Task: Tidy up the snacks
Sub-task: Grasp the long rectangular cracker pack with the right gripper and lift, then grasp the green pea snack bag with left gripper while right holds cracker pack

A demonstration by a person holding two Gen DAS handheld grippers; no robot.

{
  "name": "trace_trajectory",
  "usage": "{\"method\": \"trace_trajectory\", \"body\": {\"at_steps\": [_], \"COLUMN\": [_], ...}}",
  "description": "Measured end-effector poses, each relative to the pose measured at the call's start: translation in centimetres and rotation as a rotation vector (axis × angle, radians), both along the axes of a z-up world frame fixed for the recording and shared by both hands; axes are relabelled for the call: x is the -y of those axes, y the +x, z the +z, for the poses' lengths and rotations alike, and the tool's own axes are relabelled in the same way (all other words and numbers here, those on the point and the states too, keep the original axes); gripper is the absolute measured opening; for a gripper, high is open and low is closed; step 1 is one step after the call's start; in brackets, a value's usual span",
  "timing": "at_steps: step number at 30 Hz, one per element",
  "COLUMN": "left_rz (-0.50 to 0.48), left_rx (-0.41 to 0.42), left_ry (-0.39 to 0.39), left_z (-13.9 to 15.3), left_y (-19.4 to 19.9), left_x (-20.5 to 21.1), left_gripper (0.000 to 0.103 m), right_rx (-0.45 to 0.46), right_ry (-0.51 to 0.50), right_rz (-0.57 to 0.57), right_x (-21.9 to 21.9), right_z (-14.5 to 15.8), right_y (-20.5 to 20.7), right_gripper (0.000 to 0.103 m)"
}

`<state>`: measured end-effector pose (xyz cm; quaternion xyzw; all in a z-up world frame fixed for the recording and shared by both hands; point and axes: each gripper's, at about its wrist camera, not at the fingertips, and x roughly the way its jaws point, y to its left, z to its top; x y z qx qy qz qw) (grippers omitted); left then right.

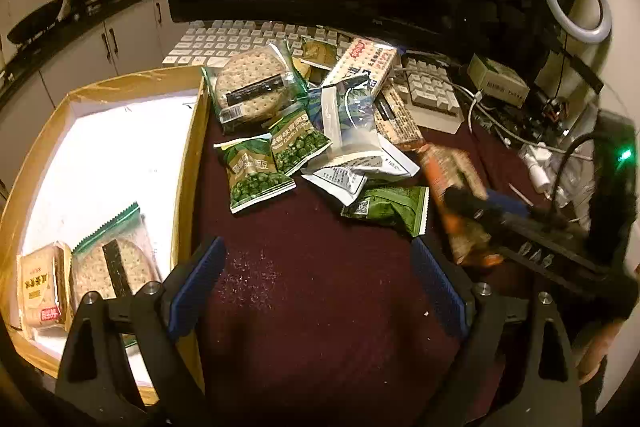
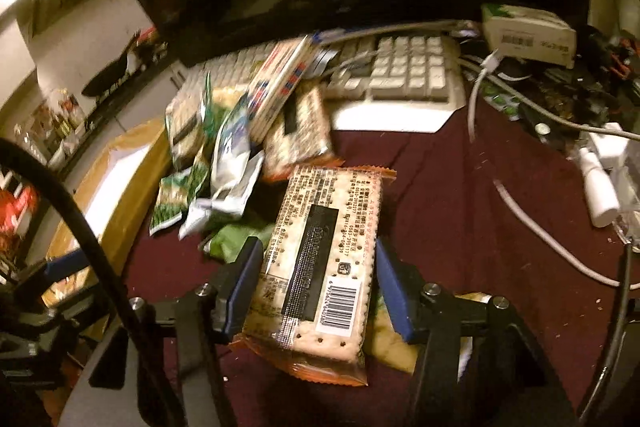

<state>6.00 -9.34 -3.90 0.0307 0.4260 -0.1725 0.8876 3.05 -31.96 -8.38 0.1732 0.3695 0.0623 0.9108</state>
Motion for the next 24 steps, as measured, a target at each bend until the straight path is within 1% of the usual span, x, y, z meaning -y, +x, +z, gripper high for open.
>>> {"method": "trace_trajectory", "body": {"at_steps": [3, 7, 8, 10, 13, 15, 17, 19, 21, 22, 24], "left_rz": [-0.010, -0.043, -0.056, -0.114, -0.237, -0.292, -0.333, -0.342, -0.329, -0.309, -0.285], "left_rx": [0.008, 0.026, 0.032, 0.042, 0.035, 0.025, 0.024, 0.023, 0.010, 0.006, -0.001], "left_ry": [0.025, 0.069, 0.075, 0.095, 0.114, 0.149, 0.194, 0.233, 0.266, 0.272, 0.251], "left_z": [-0.3, -0.6, -0.6, -0.8, -1.4, -2.1, -2.9, -3.7, -4.5, -4.8, -4.7], "left_y": [0.0, 0.0, 0.0, 0.1, 0.8, 1.5, 2.0, 2.6, 3.2, 3.5, 4.1], "left_x": [0.8, 2.2, 2.5, 3.7, 5.8, 7.1, 8.1, 8.7, 9.0, 8.9, 8.8], "left_gripper": [0.093, 0.093, 0.093, 0.093, 0.093, 0.088, 0.085, 0.085, 0.085, 0.085, 0.085], "right_rx": [0.008, 0.020, 0.031, 0.049, 0.073, 0.076, 0.066, 0.064, 0.061, 0.059, 0.061], "right_ry": [0.031, 0.022, 0.036, 0.060, 0.067, 0.085, 0.108, 0.121, 0.119, 0.118, 0.113], "right_rz": [0.000, 0.000, -0.002, -0.016, -0.065, -0.086, -0.097, -0.102, -0.110, -0.110, -0.104], "right_x": [0.4, 0.1, 0.3, 0.8, 1.5, 2.2, 2.7, 3.1, 3.1, 3.1, 2.9], "right_z": [-0.4, -0.4, -0.3, 0.0, 0.4, 0.4, 0.3, 0.3, 0.3, 0.3, 0.4], "right_y": [0.2, 0.0, -0.1, -0.2, -0.7, -0.9, -0.8, -0.8, -0.8, -0.7, -0.6], "right_gripper": [0.055, 0.055, 0.054, 0.053, 0.053, 0.052, 0.052, 0.051, 0.051, 0.050, 0.050]}}
